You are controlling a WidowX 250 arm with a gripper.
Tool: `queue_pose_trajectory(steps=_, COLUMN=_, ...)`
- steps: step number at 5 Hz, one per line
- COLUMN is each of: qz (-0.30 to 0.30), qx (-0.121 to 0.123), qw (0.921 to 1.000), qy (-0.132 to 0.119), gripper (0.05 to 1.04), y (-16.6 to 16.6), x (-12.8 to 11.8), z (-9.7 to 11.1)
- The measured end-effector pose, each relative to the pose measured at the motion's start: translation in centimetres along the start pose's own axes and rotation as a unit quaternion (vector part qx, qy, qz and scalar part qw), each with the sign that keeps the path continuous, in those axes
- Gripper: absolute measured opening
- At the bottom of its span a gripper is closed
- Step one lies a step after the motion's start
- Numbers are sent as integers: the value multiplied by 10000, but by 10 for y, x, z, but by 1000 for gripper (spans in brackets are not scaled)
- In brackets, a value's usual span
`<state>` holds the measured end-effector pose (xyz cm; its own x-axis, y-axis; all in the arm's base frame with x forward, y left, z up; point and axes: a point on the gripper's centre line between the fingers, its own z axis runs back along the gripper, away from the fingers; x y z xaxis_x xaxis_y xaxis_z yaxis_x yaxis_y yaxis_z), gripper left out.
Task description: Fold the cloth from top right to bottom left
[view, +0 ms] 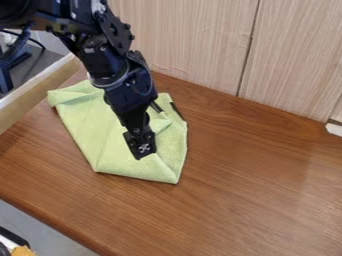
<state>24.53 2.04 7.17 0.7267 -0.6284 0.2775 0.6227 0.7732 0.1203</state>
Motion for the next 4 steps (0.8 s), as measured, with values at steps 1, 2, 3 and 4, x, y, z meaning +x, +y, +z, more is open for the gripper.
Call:
queue_pose_trajectory(steps=1, qz=24, qx=-73, qw=10000, qy=52, gripper=1001, y=-2, x=-2, z=-4)
queue_pose_trajectory(steps=2, qz=238, qx=-203, qw=9994, qy=141, gripper=1001, y=9, x=-3, z=-12)
queue_pose_trajectory(steps=3, qz=880, qx=-132, qw=9956, qy=276, gripper=1001, y=23, x=0, z=-18)
queue_pose_trajectory(steps=4, qz=1859, qx=-44, qw=9811, qy=539, gripper=1001, y=35, x=9, z=-30)
